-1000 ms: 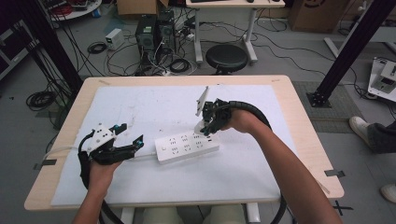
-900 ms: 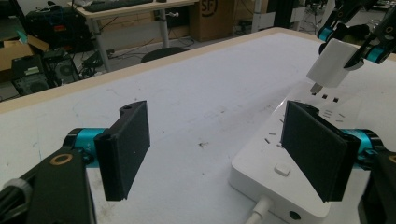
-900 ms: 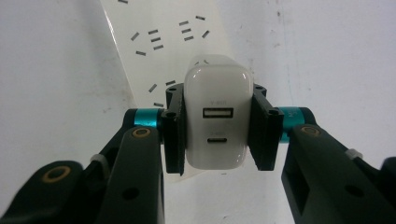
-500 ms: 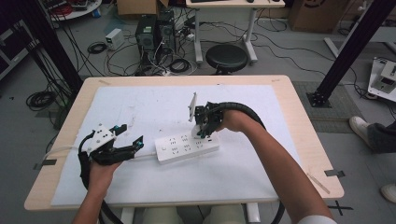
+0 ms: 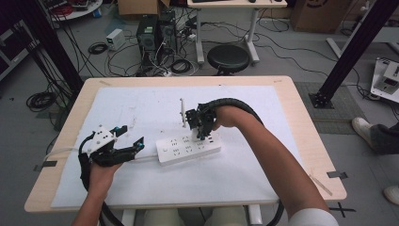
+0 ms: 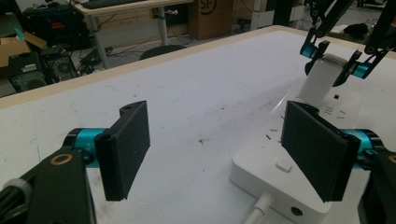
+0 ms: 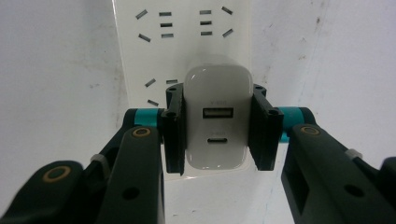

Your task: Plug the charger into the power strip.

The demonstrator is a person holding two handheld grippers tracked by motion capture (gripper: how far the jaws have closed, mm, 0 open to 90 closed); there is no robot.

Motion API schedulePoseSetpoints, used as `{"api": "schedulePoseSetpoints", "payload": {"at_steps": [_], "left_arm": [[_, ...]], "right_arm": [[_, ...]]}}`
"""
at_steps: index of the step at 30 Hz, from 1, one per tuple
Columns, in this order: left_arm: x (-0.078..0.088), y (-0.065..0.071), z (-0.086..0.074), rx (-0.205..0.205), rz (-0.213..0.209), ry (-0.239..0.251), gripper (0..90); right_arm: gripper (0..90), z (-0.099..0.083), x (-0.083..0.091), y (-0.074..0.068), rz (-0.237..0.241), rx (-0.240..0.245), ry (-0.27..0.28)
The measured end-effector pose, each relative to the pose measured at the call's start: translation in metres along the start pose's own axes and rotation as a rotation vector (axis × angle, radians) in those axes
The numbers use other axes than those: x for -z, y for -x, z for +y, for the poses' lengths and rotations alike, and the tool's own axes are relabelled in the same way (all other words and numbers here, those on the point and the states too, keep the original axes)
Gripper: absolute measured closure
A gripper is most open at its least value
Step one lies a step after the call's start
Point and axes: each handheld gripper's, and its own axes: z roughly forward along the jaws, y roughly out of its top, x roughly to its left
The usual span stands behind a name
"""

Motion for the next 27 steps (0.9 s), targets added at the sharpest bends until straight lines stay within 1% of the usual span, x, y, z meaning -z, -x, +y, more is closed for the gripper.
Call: {"api": "schedulePoseSetpoints", "payload": {"at_steps": [4,5,6,7,8,9,11,15,16,18,20,22,25,26,27], "left_arm": [[0.0,-0.001,0.0,0.0,-0.002,0.0,23.9],[0.0,-0.001,-0.001,0.002,-0.001,0.003,23.9],[0.001,-0.001,-0.001,0.005,0.0,0.003,23.9],[0.001,-0.001,-0.001,0.001,0.001,0.002,23.9],[0.001,-0.001,-0.001,0.007,0.001,0.003,23.9],[0.001,-0.001,-0.001,0.004,0.0,0.0,23.9],[0.0,-0.002,-0.001,-0.001,-0.003,-0.006,23.9],[0.001,-0.001,-0.001,-0.001,-0.002,-0.003,23.9],[0.001,-0.001,-0.001,0.005,-0.001,0.0,23.9],[0.002,-0.002,-0.001,0.0,-0.002,-0.002,23.9],[0.002,-0.003,-0.002,0.007,-0.001,-0.002,23.9],[0.001,-0.004,-0.002,0.006,-0.003,-0.001,23.9],[0.0,-0.005,-0.002,0.011,0.001,0.001,23.9],[0.0,-0.005,-0.002,0.009,0.001,0.001,23.9],[-0.001,-0.005,-0.002,0.014,0.002,0.006,23.9]], "right_arm": [[64.2,0.007,-0.002,0.003,0.02,0.008,-0.034],[64.2,0.009,-0.008,0.003,0.017,0.027,-0.064],[64.2,0.012,-0.008,0.003,0.022,0.026,-0.057],[64.2,0.012,-0.008,0.004,0.028,0.028,-0.064],[64.2,0.011,-0.009,0.005,0.033,0.016,-0.053],[64.2,0.01,-0.009,0.005,0.034,0.015,-0.046],[64.3,0.01,-0.009,0.005,0.034,0.009,-0.047],[64.3,0.009,-0.009,0.007,0.044,0.006,-0.039],[64.4,0.008,-0.01,0.008,0.048,0.008,-0.033],[64.4,0.009,-0.01,0.008,0.053,0.005,-0.036],[64.4,0.01,-0.012,0.008,0.048,0.013,-0.045],[64.4,0.01,-0.012,0.009,0.053,0.014,-0.042],[64.4,0.01,-0.013,0.01,0.061,0.01,-0.045],[64.4,0.011,-0.014,0.01,0.065,-0.003,-0.046],[64.4,0.011,-0.014,0.011,0.07,-0.003,-0.052]]}}
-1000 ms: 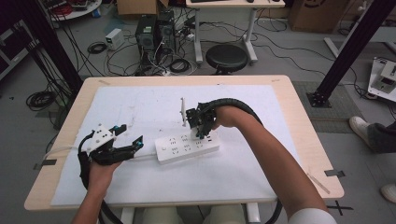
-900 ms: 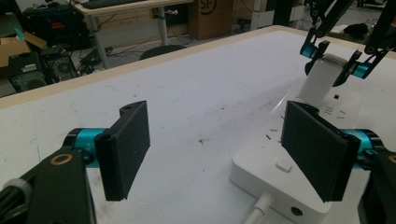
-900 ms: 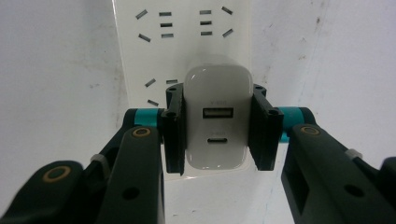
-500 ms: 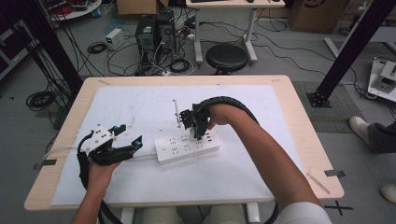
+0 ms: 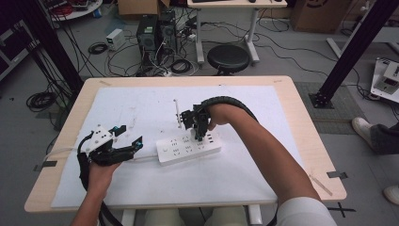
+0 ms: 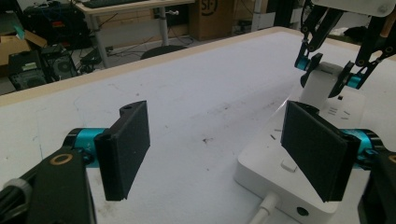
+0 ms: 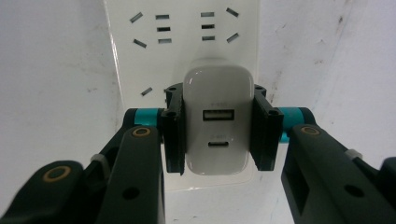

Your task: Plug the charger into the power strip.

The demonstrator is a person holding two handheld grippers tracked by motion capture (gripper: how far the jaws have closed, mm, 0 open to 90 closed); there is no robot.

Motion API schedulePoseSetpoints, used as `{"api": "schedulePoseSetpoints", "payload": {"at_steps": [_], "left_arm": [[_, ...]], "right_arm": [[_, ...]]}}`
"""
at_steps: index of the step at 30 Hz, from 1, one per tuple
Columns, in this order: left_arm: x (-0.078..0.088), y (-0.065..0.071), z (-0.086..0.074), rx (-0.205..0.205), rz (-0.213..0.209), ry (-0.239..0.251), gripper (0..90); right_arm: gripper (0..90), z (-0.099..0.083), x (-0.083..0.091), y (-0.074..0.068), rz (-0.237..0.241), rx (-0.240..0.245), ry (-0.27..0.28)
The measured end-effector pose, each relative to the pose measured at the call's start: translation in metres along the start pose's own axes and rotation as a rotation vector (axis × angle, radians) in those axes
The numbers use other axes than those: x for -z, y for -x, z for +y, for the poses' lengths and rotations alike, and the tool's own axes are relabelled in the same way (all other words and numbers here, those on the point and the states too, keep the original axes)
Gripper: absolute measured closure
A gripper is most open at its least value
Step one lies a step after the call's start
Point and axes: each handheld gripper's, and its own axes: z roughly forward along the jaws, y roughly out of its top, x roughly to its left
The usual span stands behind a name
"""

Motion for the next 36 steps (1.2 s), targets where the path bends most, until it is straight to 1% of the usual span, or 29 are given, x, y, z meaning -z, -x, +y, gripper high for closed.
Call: {"api": "schedulePoseSetpoints", "payload": {"at_steps": [2,4,5,6,8,12,15,19,20,25,28,30,31,32,34,36], "left_arm": [[-0.001,0.0,0.0,0.001,-0.004,-0.003,23.9],[-0.002,-0.001,0.0,-0.003,-0.006,-0.008,23.9],[-0.001,-0.001,0.0,-0.003,-0.006,-0.009,23.9],[-0.001,-0.002,0.0,-0.007,-0.004,-0.009,23.9],[0.002,-0.003,0.0,-0.001,0.001,-0.003,23.9],[0.004,-0.006,0.001,-0.001,0.005,-0.005,23.9],[0.004,-0.005,0.001,-0.004,0.001,-0.007,23.9],[0.004,-0.002,0.001,-0.007,0.002,0.0,23.9],[0.005,-0.002,0.001,-0.008,0.0,0.0,23.9],[0.004,-0.003,-0.002,0.008,0.003,0.0,23.9],[0.004,-0.003,-0.002,0.006,0.002,0.0,23.9],[0.004,-0.003,-0.002,0.006,0.0,0.004,23.9],[0.004,-0.003,-0.002,0.007,0.0,0.003,23.9],[0.004,-0.004,-0.002,0.005,0.0,0.002,23.9],[0.003,-0.003,-0.002,0.003,-0.002,0.003,23.9],[0.003,-0.002,-0.002,0.004,-0.004,0.004,23.9]], "right_arm": [[64.3,0.0,-0.001,0.003,0.014,-0.004,0.002],[64.0,0.0,-0.004,0.004,0.015,-0.004,0.003],[63.9,0.001,-0.007,0.004,0.02,-0.012,-0.008],[63.8,0.002,-0.009,0.005,0.025,-0.011,-0.015],[63.9,0.003,-0.011,0.005,0.03,-0.011,-0.022],[63.8,0.002,-0.011,0.005,0.028,-0.017,-0.013],[63.7,0.001,-0.011,0.005,0.028,-0.017,-0.004],[63.4,0.001,-0.01,0.004,0.026,-0.018,-0.008],[63.4,0.001,-0.011,0.004,0.024,-0.014,-0.001],[62.6,-0.002,-0.011,0.003,0.016,-0.018,0.025],[59.4,-0.005,-0.01,0.001,0.003,-0.055,0.053],[49.2,-0.009,-0.01,0.002,0.0,-0.109,0.083],[46.5,-0.012,-0.009,0.002,-0.002,-0.137,0.097],[45.4,-0.016,-0.007,0.002,-0.004,-0.159,0.131],[39.6,-0.024,-0.002,0.0,-0.017,-0.199,0.182],[38.3,-0.033,0.005,-0.002,-0.02,-0.258,0.24]]}}
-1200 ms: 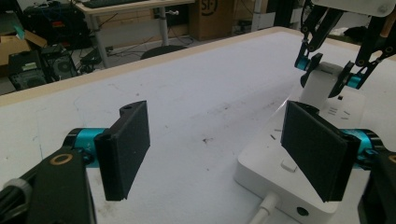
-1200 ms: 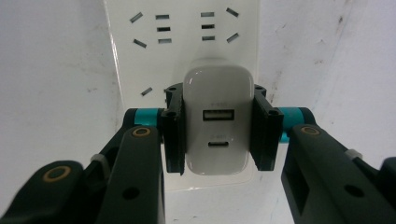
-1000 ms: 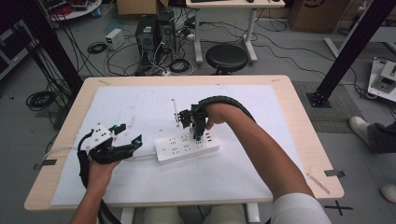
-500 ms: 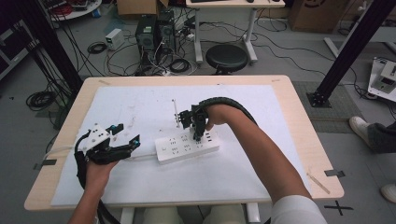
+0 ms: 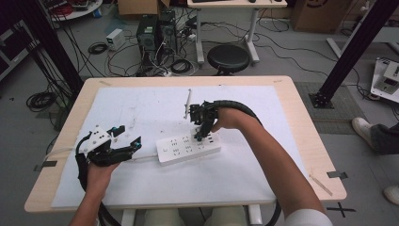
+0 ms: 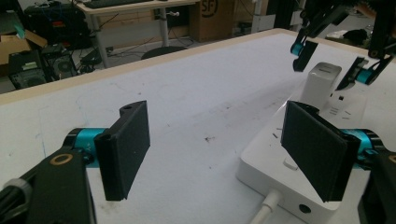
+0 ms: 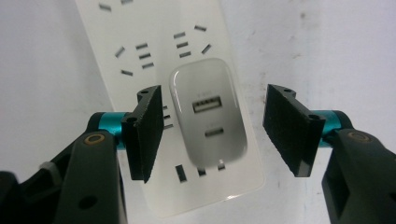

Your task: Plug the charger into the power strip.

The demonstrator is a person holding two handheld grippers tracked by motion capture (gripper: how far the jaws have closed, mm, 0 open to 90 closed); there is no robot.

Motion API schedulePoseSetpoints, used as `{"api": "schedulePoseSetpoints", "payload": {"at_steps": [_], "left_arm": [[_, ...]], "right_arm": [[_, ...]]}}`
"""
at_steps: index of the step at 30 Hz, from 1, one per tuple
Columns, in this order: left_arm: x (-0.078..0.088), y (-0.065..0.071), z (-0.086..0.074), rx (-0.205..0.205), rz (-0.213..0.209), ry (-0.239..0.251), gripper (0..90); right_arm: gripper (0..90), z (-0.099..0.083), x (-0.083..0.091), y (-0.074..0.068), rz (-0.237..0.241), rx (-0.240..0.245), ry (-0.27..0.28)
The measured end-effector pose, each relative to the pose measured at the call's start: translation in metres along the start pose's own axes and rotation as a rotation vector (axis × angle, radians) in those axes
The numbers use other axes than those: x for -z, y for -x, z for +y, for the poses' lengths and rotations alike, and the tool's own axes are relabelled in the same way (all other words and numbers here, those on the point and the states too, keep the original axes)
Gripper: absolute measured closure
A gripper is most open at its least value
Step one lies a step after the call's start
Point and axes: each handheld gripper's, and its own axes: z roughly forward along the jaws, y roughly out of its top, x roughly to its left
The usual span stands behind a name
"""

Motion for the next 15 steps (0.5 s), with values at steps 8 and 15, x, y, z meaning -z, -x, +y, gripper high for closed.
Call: {"api": "schedulePoseSetpoints", "payload": {"at_steps": [8,15], "left_arm": [[0.0,-0.001,0.0,0.005,-0.005,0.011,23.9],[-0.001,0.003,0.002,0.006,-0.017,0.013,23.9]], "right_arm": [[29.2,-0.057,0.031,0.001,-0.08,-0.296,0.245],[21.6,-0.107,0.046,-0.017,-0.171,-0.526,0.425]]}}
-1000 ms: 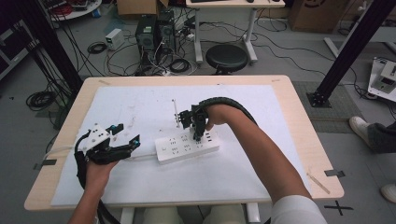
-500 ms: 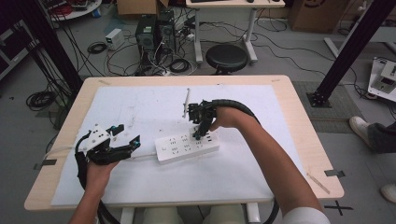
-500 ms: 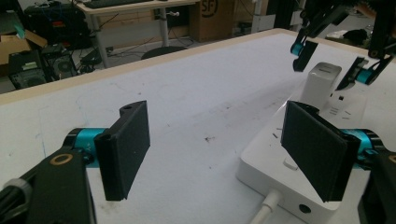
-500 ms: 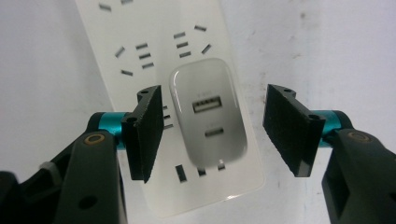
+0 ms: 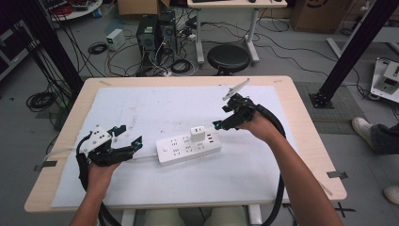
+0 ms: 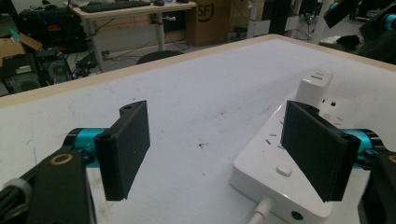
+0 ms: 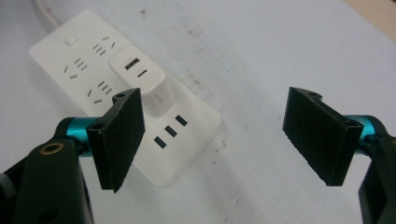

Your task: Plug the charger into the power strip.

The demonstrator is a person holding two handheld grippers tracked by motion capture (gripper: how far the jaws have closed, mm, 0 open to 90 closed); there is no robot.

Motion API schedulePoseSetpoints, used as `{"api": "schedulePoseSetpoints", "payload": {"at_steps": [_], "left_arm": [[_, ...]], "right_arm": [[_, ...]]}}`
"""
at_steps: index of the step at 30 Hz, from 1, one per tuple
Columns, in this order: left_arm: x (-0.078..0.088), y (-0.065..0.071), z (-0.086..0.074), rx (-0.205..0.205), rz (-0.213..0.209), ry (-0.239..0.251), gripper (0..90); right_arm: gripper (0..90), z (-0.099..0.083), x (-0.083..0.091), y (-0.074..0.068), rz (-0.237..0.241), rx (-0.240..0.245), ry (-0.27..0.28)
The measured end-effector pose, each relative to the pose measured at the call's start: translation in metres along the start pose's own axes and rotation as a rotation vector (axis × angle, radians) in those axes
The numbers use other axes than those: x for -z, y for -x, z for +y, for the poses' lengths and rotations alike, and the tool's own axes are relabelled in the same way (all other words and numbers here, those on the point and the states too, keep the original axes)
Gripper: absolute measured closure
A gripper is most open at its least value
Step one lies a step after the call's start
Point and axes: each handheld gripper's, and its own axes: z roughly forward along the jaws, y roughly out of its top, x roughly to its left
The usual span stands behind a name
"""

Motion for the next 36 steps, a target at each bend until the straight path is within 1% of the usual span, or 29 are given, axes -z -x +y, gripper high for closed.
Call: {"api": "schedulePoseSetpoints", "payload": {"at_steps": [2,3,4,5,7,8,11,12,13,14,15,16,17,18,19,20,21,22,23,25,26,27,28,29,30,32,34,36], "left_arm": [[-0.001,0.001,0.0,0.0,-0.003,-0.002,23.9],[-0.001,0.001,0.0,-0.003,-0.004,-0.004,23.9],[-0.001,0.002,0.0,0.0,-0.004,-0.002,23.9],[-0.001,0.002,0.0,0.0,-0.005,-0.002,23.9],[-0.002,0.003,0.0,-0.003,-0.005,-0.004,23.9],[-0.002,0.003,0.0,-0.004,-0.006,-0.003,23.9],[-0.001,0.003,0.0,-0.004,-0.006,0.002,23.9],[-0.001,0.003,0.0,-0.004,-0.006,0.002,23.9],[0.001,0.003,0.0,-0.003,-0.004,0.004,23.9],[0.001,0.003,0.0,-0.003,-0.004,0.004,23.9],[0.002,0.004,0.0,-0.003,-0.003,0.009,23.9],[0.002,0.004,0.0,-0.003,-0.003,0.009,23.9],[0.003,0.004,0.001,-0.005,-0.005,0.009,23.9],[0.003,0.005,0.001,-0.004,-0.003,0.011,23.9],[0.003,0.005,0.001,-0.003,-0.002,0.012,23.9],[0.002,0.005,0.001,-0.004,-0.001,0.014,23.9],[0.002,0.005,0.001,-0.004,-0.001,0.014,23.9],[0.002,0.005,0.001,-0.004,-0.003,0.015,23.9],[0.001,0.007,0.002,-0.007,-0.003,0.019,23.9],[0.001,0.008,0.002,-0.008,-0.005,0.02,23.9],[0.0,0.008,0.002,-0.011,-0.005,0.02,23.9],[0.0,0.008,0.001,-0.01,-0.007,0.018,23.9],[0.001,0.007,0.001,-0.012,-0.009,0.017,23.9],[0.001,0.007,0.001,-0.012,-0.009,0.017,23.9],[0.001,0.007,0.0,-0.008,-0.005,0.027,23.9],[0.001,0.007,-0.001,-0.01,-0.006,0.026,23.9],[0.001,0.008,-0.002,-0.007,-0.005,0.024,23.9],[0.001,0.008,-0.003,-0.007,-0.009,0.022,23.9]], "right_arm": [[21.6,-0.009,0.007,-0.001,-0.023,-0.05,0.02],[21.5,-0.012,0.01,-0.002,-0.025,-0.066,0.026],[21.5,-0.018,0.014,-0.003,-0.019,-0.084,0.048],[21.6,-0.023,0.017,-0.003,-0.025,-0.097,0.062],[21.6,-0.031,0.022,-0.006,-0.054,-0.096,0.072],[21.6,-0.036,0.025,-0.008,-0.076,-0.107,0.082],[21.5,-0.052,0.031,-0.013,-0.112,-0.132,0.123],[21.5,-0.052,0.031,-0.013,-0.112,-0.132,0.123],[19.6,-0.07,0.034,-0.017,-0.124,-0.145,0.152],[19.5,-0.075,0.035,-0.018,-0.135,-0.159,0.159],[19.1,-0.08,0.036,-0.019,-0.133,-0.179,0.163],[19.1,-0.08,0.036,-0.019,-0.133,-0.179,0.163],[17.8,-0.091,0.037,-0.02,-0.155,-0.19,0.178],[17.8,-0.091,0.037,-0.02,-0.155,-0.19,0.178],[17.6,-0.101,0.039,-0.022,-0.177,-0.198,0.208],[15.2,-0.105,0.04,-0.024,-0.185,-0.213,0.216],[15.2,-0.105,0.04,-0.024,-0.185,-0.213,0.216],[13.4,-0.113,0.043,-0.025,-0.2,-0.221,0.241],[13.4,-0.116,0.044,-0.026,-0.198,-0.231,0.254],[13.4,-0.119,0.045,-0.026,-0.204,-0.236,0.262],[13.3,-0.126,0.046,-0.029,-0.217,-0.249,0.276],[13.3,-0.126,0.046,-0.029,-0.217,-0.249,0.276],[13.2,-0.132,0.047,-0.031,-0.226,-0.259,0.292],[13.2,-0.132,0.047,-0.031,-0.226,-0.259,0.292],[13.2,-0.137,0.048,-0.035,-0.23,-0.271,0.312],[13.2,-0.14,0.049,-0.037,-0.233,-0.278,0.318],[13.3,-0.145,0.048,-0.039,-0.232,-0.273,0.324],[13.3,-0.149,0.047,-0.039,-0.235,-0.287,0.322]]}}
